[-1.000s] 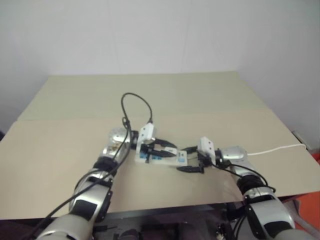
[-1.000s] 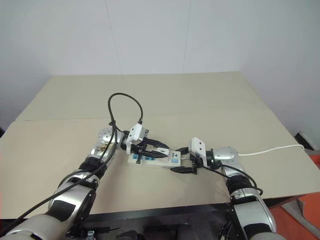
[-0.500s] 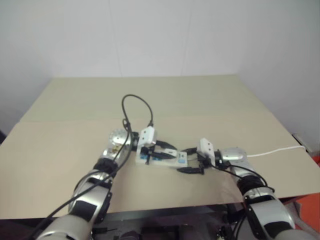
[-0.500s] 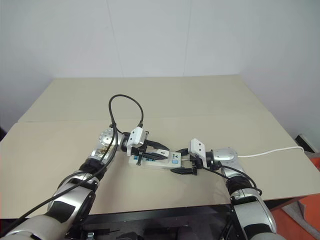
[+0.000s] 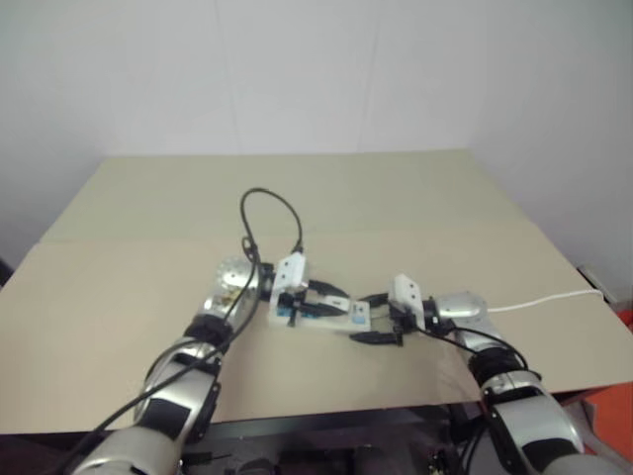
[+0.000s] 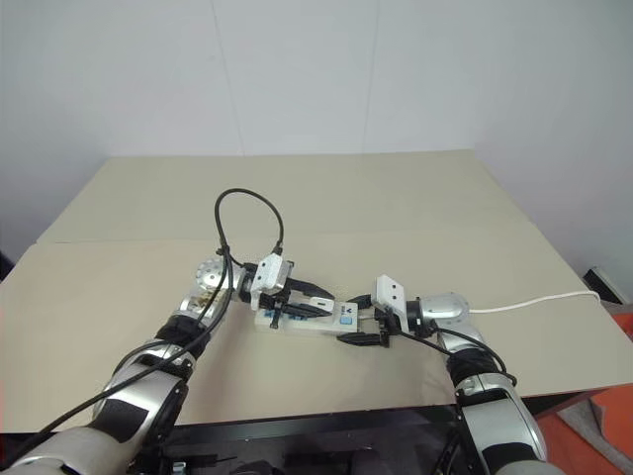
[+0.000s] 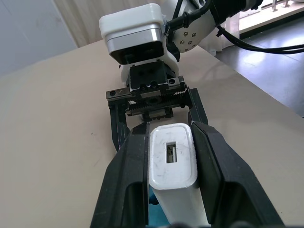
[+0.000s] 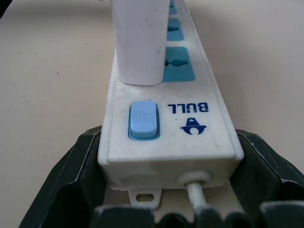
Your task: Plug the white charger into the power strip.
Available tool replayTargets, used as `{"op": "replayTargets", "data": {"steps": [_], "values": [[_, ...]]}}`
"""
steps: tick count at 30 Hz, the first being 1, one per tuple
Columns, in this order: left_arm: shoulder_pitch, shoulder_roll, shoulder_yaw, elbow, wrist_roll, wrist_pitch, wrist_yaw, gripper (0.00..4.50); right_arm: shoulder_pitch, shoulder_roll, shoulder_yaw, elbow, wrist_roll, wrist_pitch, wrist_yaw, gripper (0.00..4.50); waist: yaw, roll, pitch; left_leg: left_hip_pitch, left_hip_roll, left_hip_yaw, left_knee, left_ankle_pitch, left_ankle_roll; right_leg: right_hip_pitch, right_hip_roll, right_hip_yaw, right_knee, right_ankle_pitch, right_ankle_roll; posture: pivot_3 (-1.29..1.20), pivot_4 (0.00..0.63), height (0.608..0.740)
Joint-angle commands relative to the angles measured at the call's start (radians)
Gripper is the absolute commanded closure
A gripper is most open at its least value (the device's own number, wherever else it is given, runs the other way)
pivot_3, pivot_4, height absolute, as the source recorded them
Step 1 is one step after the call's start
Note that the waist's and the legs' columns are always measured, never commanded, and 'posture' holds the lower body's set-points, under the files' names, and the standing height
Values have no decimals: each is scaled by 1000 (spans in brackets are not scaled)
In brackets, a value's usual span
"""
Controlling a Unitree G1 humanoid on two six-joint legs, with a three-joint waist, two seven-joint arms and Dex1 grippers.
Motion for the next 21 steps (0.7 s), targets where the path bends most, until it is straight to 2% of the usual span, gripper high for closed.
{"op": "replayTargets", "data": {"steps": [1,2,9,10,17,21], "values": [[46,42,-31,78,86,17,20,2737,13,-7,13,-10,-12,-13,23,1076,0,0,0,0,0,0,0,0,0,0,0,0,0,0,0,0,150,740],[47,38,-25,77,84,19,33,2567,13,-7,13,-10,-13,-13,22,1076,-4,0,0,0,0,0,0,0,0,0,0,0,0,0,0,0,150,740],[34,11,38,73,44,51,52,182,13,-7,15,-8,-13,-12,22,1076,3,0,0,-3,1,0,-1,0,0,-3,0,-1,-1,-1,-1,0,150,740],[31,8,47,71,36,56,47,52,12,-7,15,-7,-13,-12,23,1076,3,0,0,-3,1,0,-1,0,0,-3,0,-1,-1,-1,-1,0,150,740],[27,43,78,2,-14,103,-48,52,4,-8,17,-2,-7,6,40,1076,2,-1,0,-8,1,0,-1,0,0,-8,0,-1,-1,-1,-1,0,150,740],[37,97,105,-99,-95,166,-114,52,8,-12,11,-7,-8,-27,29,1076,2,-1,1,-18,0,0,-1,0,0,-20,1,0,1,0,-1,0,150,740]]}}
